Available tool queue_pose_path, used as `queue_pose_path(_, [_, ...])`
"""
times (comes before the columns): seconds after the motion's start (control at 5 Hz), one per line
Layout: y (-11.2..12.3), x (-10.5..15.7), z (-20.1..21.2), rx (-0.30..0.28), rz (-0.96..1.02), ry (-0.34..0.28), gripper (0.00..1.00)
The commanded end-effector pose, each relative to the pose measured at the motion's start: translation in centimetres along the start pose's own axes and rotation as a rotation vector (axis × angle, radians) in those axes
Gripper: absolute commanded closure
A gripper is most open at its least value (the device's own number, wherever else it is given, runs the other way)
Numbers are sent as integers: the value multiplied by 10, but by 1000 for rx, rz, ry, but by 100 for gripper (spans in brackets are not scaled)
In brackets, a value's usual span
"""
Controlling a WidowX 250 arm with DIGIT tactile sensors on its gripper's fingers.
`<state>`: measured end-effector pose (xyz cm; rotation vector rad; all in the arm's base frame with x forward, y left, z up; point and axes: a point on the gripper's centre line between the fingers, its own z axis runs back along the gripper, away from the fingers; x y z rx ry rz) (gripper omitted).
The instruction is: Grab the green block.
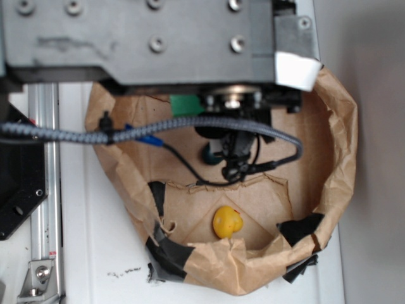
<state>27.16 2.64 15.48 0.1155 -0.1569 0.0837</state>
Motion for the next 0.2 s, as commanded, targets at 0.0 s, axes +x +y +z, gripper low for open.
queue_pose_path(0.0, [-14,4,14,-17,5,-125,100])
